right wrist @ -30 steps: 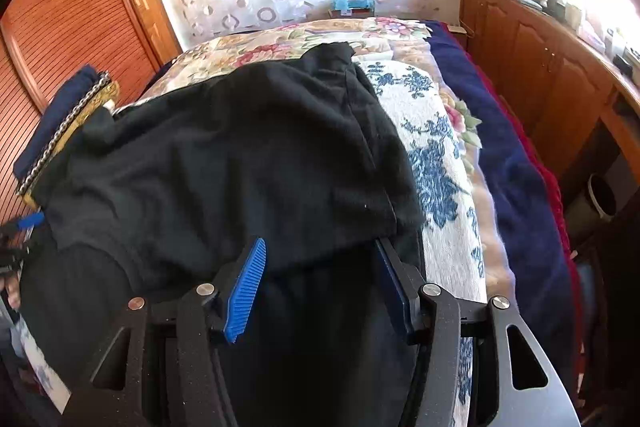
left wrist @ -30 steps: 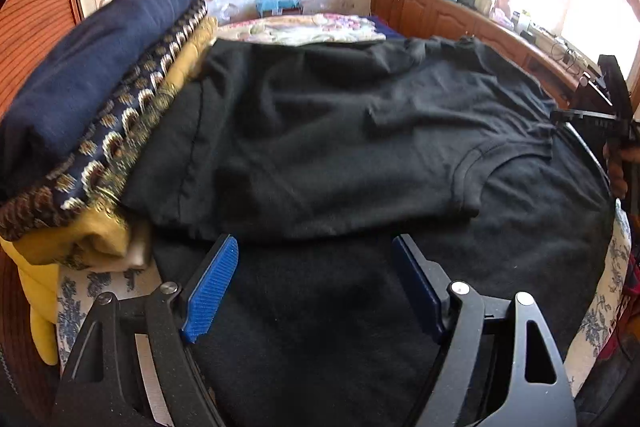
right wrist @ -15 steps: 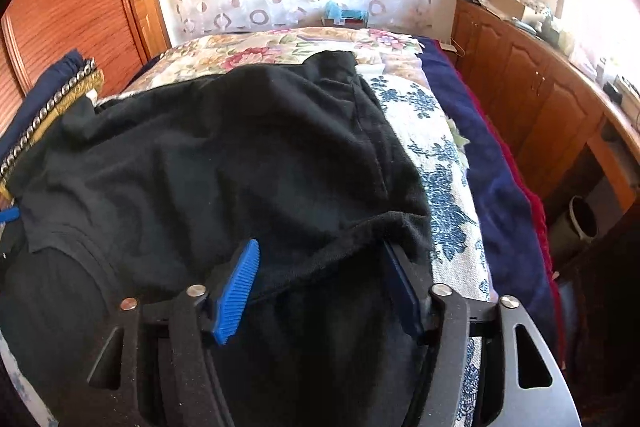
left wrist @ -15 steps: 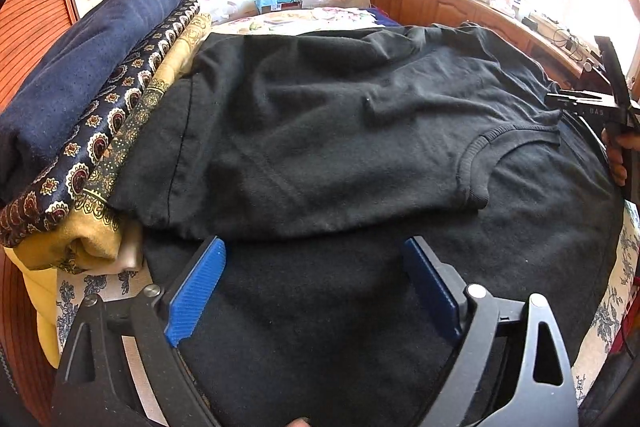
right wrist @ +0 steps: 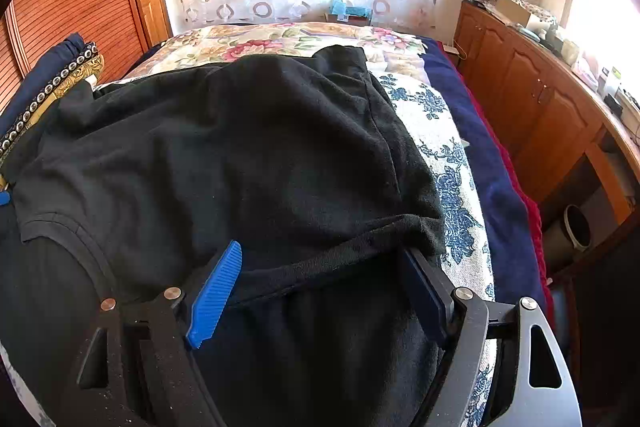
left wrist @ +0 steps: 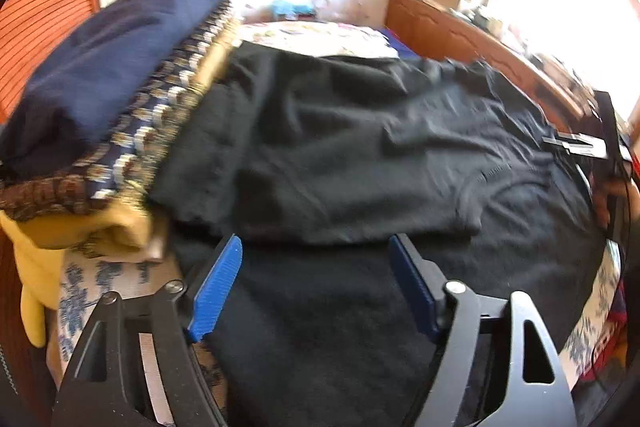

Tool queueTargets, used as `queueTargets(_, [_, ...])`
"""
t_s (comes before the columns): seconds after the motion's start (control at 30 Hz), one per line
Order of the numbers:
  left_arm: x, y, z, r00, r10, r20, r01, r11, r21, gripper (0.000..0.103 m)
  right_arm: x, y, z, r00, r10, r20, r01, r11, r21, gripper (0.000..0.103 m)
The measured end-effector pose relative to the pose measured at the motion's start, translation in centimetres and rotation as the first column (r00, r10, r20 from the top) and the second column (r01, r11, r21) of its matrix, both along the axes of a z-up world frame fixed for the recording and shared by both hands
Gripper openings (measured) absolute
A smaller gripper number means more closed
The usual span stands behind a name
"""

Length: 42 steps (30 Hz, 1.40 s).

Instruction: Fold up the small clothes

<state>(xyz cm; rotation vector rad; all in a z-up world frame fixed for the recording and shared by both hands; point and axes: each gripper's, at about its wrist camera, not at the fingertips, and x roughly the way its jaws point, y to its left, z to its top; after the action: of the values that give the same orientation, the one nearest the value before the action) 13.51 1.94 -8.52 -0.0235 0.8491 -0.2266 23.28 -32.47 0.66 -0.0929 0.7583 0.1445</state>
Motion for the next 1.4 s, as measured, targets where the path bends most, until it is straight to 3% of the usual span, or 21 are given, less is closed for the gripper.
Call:
queueTargets(0.1, [0.5, 0.3, 0.0, 0.999, 0.023, -0.035, -0.024, 1.000, -0.015, 0.073, 0.0, -0.1, 0.0, 1.000, 0.001, 0.000, -0.001, 1.000, 0.000, 0.081])
queueTargets(0.23, [1.4, 0.3, -0.3, 0.998, 0.034, -0.061, -0.035, 0.999, -0.021, 0.059, 0.0, -0.1, 0.0, 1.000, 0.003, 0.000, -0.003, 1.000, -0.001, 0.081])
queueTargets(0.47, [2.5, 0.1, -0.4, 0.997, 0.051, -0.056, -0.052, 0.999, -0.011, 0.058, 0.0, -0.2, 0.0, 1.000, 0.004, 0.000, -0.004, 1.000, -0.001, 0.081])
queueTargets(0.5, [2.6, -0.1, -0.4, 0.998, 0.048, -0.050, -0.048, 0.999, -0.002, 0.052, 0.0, -0.2, 0.0, 1.000, 0.004, 0.000, -0.004, 1.000, -0.001, 0.081])
queueTargets(0.53, [2.7, -0.2, -0.3, 0.998, 0.048, -0.044, -0.048, 0.999, 0.010, 0.036, 0.0, -0.2, 0.0, 1.000, 0.005, 0.000, -0.005, 1.000, -0.001, 0.081])
queueTargets(0.6, [2.8, -0.5, -0.4, 0.999, 0.030, -0.034, -0.028, 0.999, 0.034, 0.017, 0.0, -0.2, 0.0, 1.000, 0.005, 0.000, -0.005, 1.000, -0.001, 0.081])
queueTargets(0.73, [2.7, -0.7, -0.2, 1.000, 0.008, -0.012, -0.007, 0.998, 0.056, 0.006, -0.1, -0.3, 0.1, 1.000, 0.005, 0.001, -0.005, 1.000, -0.001, 0.081])
queueTargets(0.83, [2.2, -0.4, 0.6, 1.000, 0.016, 0.021, -0.017, 0.999, 0.049, 0.003, -0.2, -0.4, 0.1, 1.000, 0.006, 0.001, -0.006, 1.000, -0.003, 0.081])
queueTargets(1.07, [1.1, 0.2, 3.3, 0.996, 0.024, 0.090, -0.025, 1.000, 0.011, 0.002, -0.2, -0.4, 0.1, 1.000, 0.006, 0.001, -0.006, 1.000, -0.003, 0.081])
queueTargets(1.17, [1.6, 0.1, 3.0, 0.998, 0.034, 0.047, -0.036, 0.999, 0.039, 0.004, -0.2, -0.4, 0.1, 1.000, 0.007, 0.002, -0.007, 1.000, -0.004, 0.081])
queueTargets(1.2, [1.8, 0.0, 2.7, 0.999, 0.030, 0.030, -0.031, 0.998, 0.048, 0.017, -0.2, -0.5, 0.1, 1.000, 0.007, 0.002, -0.007, 1.000, -0.003, 0.081])
queueTargets(1.23, [1.8, 0.0, 2.2, 0.999, 0.030, 0.023, -0.031, 0.998, 0.058, 0.040, -0.2, -0.5, 0.1, 1.000, 0.007, 0.002, -0.007, 1.000, -0.004, 0.081])
queueTargets(1.27, [1.9, 0.1, 1.8, 0.999, 0.030, 0.019, -0.031, 0.998, 0.058, 0.049, -0.2, -0.4, 0.1, 1.000, 0.007, 0.001, -0.007, 1.000, -0.004, 0.081])
queueTargets(1.3, [2.2, 0.1, 1.4, 1.000, 0.029, 0.007, -0.029, 0.998, 0.054, 0.055, -0.2, -0.5, 0.1, 1.000, 0.007, 0.001, -0.007, 1.000, -0.004, 0.081])
queueTargets(1.4, [3.5, -0.1, 0.0, 0.999, 0.034, -0.038, -0.031, 0.997, 0.075, 0.055, -0.2, -0.5, 0.1, 1.000, 0.007, 0.002, -0.007, 1.000, -0.004, 0.081])
